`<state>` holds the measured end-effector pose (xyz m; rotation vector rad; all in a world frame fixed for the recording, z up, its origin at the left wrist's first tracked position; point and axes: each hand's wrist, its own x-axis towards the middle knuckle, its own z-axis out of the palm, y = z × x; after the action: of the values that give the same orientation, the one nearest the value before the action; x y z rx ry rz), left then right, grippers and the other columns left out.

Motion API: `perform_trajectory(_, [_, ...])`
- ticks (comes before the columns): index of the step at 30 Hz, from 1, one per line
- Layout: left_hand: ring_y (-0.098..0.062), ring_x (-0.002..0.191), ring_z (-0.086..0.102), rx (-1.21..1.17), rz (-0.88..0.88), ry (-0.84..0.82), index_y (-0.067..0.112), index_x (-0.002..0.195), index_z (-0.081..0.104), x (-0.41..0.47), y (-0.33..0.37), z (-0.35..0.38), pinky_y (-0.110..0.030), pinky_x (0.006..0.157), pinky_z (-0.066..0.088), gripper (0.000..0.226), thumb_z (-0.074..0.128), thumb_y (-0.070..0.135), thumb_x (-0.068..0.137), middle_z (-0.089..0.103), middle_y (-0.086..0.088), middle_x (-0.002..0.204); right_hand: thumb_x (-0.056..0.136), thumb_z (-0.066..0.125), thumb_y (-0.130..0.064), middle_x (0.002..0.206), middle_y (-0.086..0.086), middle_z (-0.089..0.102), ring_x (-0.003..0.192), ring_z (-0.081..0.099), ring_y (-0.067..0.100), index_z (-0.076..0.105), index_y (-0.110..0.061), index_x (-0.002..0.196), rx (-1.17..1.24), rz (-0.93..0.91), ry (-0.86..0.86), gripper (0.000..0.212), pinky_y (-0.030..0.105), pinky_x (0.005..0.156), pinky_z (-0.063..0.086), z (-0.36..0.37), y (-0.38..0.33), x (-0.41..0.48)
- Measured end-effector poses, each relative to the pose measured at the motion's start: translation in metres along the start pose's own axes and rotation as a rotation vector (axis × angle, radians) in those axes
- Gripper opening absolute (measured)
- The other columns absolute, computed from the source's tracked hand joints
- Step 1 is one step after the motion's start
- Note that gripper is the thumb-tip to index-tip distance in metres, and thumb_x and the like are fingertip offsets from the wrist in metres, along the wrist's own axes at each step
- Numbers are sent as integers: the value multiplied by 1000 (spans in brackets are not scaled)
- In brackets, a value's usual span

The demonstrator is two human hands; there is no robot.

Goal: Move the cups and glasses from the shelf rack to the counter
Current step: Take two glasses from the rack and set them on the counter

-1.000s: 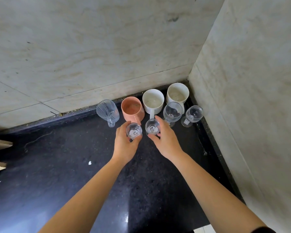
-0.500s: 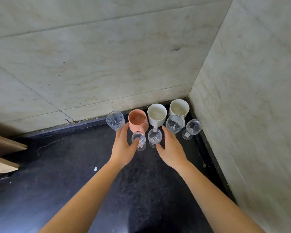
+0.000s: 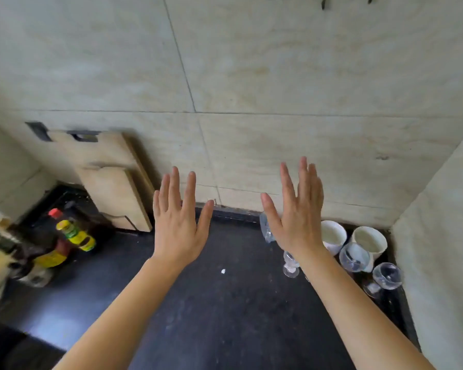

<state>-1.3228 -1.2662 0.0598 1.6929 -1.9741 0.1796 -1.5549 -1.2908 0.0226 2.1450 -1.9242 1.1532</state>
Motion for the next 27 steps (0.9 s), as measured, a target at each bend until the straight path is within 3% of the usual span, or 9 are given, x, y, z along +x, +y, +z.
perform_trajectory(6, [-39,151,9,244,-359,27,10,155,27,-112,-101,-90,-60,117,17,72,30,54,98,12,-20,163,102,36,-59,169,20,-3,155,-1,43,13,-20,162,192,-261,-223,75,61,122,9,71,-142,-29])
perform_trajectory(14, [-35,152,3,441,-697,352,15,158,19,-281,-233,-280,-60,118,12,72,31,53,98,4,-16,165,101,31,-61,170,17,1,155,-3,39,16,-22,162,394,-718,-320,74,58,123,3,87,-410,-103])
perform_trajectory(17, [-34,152,2,514,-811,439,17,158,18,-367,-280,-351,-63,117,13,71,32,54,98,3,-16,165,102,36,-58,169,19,6,155,3,43,20,-19,161,479,-892,-266,73,58,122,4,88,-522,-154])
perform_trajectory(22, [-34,152,0,640,-960,512,17,158,15,-505,-341,-464,-64,116,10,74,25,60,99,0,-16,165,99,45,-55,165,23,18,153,14,45,34,-14,156,655,-1029,-251,71,61,121,14,86,-705,-270])
perform_trajectory(27, [-31,152,-5,753,-1129,535,20,158,9,-619,-379,-553,-63,118,8,73,25,59,98,-8,-11,166,99,38,-62,169,16,6,156,3,39,21,-21,161,788,-1200,-359,75,58,123,8,76,-846,-383])
